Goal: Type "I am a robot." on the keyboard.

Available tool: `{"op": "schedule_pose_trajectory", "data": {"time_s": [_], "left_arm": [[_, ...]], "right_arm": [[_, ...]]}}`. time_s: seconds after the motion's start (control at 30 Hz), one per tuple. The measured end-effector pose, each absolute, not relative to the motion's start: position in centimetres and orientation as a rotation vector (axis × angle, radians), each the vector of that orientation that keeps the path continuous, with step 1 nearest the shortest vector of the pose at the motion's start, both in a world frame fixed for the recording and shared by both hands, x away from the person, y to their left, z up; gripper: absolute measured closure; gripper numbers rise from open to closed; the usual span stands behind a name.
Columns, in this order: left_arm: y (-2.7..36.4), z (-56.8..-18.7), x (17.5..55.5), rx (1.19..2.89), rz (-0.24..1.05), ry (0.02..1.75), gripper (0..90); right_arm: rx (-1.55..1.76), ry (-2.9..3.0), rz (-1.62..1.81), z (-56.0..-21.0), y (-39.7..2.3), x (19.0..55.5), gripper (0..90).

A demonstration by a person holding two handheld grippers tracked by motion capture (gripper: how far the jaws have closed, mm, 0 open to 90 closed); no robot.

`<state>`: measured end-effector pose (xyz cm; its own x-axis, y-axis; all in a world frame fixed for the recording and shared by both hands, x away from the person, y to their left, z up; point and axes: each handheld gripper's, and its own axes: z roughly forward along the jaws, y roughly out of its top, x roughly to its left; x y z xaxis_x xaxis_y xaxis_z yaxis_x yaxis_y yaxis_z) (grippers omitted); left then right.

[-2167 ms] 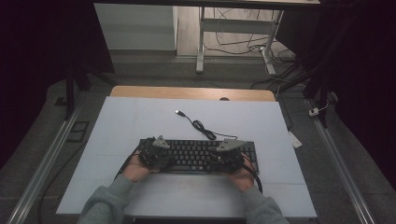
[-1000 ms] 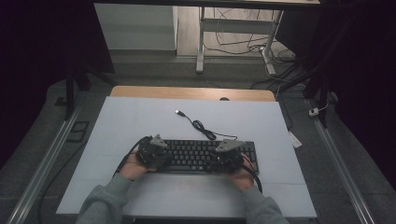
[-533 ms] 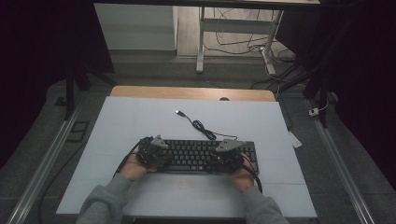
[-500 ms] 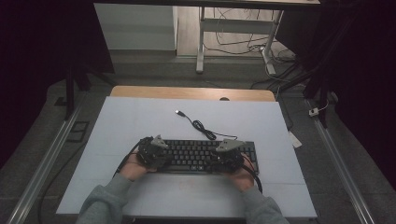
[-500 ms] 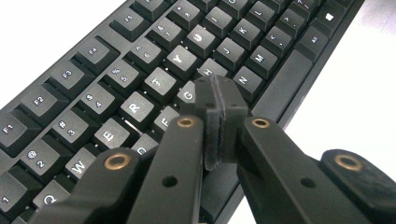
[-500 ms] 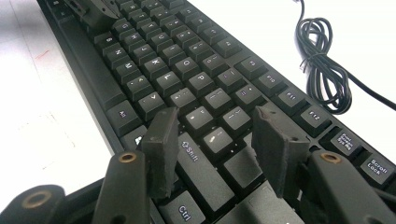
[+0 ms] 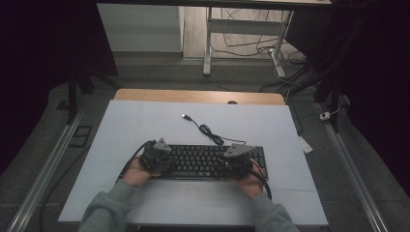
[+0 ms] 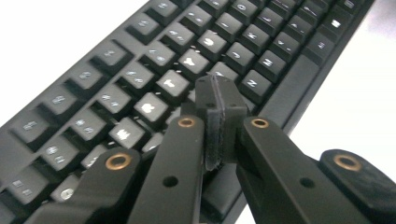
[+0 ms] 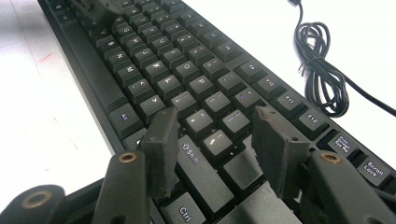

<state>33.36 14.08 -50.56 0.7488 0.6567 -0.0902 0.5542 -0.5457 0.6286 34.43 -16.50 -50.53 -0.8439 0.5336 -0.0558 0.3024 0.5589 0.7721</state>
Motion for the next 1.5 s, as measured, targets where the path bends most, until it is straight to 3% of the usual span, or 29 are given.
{"op": "schedule_pose_trajectory", "data": {"time_s": [1.2, 1.37, 1.5], "left_arm": [[16.8, -50.3, 34.0, 2.202, 0.294, 1.047, 89.1], [16.9, -50.3, 34.0, 2.195, 0.300, 1.061, 89.1], [16.9, -50.3, 34.0, 2.193, 0.304, 1.061, 89.0]], "right_arm": [[0.697, 2.507, 1.187, -50.4, -16.4, 34.7, 53.5], [0.696, 2.502, 1.197, -50.3, -16.1, 34.9, 57.3], [0.700, 2.511, 1.220, -50.3, -15.9, 35.1, 68.3]]}}
